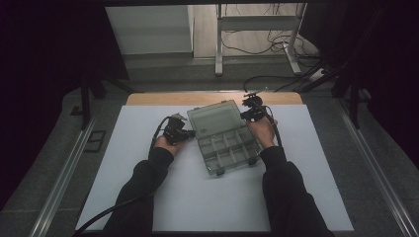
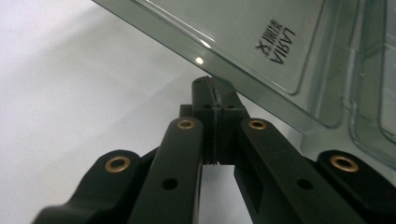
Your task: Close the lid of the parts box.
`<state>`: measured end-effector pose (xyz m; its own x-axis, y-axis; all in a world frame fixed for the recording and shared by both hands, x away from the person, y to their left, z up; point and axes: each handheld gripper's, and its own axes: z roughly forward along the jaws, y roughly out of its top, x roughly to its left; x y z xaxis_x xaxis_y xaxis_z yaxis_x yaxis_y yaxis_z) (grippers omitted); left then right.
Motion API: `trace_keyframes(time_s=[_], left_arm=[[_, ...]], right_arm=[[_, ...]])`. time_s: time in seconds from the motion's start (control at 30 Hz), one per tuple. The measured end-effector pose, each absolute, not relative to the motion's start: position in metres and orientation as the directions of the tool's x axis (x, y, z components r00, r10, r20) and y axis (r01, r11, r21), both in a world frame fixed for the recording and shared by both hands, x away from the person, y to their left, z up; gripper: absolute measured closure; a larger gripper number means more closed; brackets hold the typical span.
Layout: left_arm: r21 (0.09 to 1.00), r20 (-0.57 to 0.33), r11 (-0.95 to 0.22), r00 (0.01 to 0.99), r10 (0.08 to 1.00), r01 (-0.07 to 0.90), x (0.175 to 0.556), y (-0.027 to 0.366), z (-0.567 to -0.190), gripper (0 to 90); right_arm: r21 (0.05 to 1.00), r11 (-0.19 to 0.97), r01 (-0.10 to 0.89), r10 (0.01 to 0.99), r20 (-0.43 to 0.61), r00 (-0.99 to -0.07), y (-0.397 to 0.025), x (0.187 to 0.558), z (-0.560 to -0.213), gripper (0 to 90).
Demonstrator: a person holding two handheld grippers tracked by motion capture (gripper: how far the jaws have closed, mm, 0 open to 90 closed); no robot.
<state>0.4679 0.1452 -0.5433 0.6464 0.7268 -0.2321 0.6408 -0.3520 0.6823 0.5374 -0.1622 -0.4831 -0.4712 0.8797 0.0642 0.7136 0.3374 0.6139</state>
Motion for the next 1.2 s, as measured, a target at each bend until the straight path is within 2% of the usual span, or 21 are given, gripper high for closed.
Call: trace_keyframes(time_s=[0.57, 1.2], left_arm=[[0.68, -0.228, -0.345, 0.634, 0.739, 0.647, 0.487, 0.147, -0.537, 89.7], [0.728, -0.201, -0.346, 0.667, 0.718, 0.592, 0.488, 0.152, -0.51, 89.8]], right_arm=[[0.633, 0.33, 0.701, 0.876, 0.071, -0.477, -0.165, 0.533, -0.482, 87.1], [0.666, 0.332, 0.668, 0.858, 0.081, -0.508, -0.169, 0.522, -0.472, 86.6]])
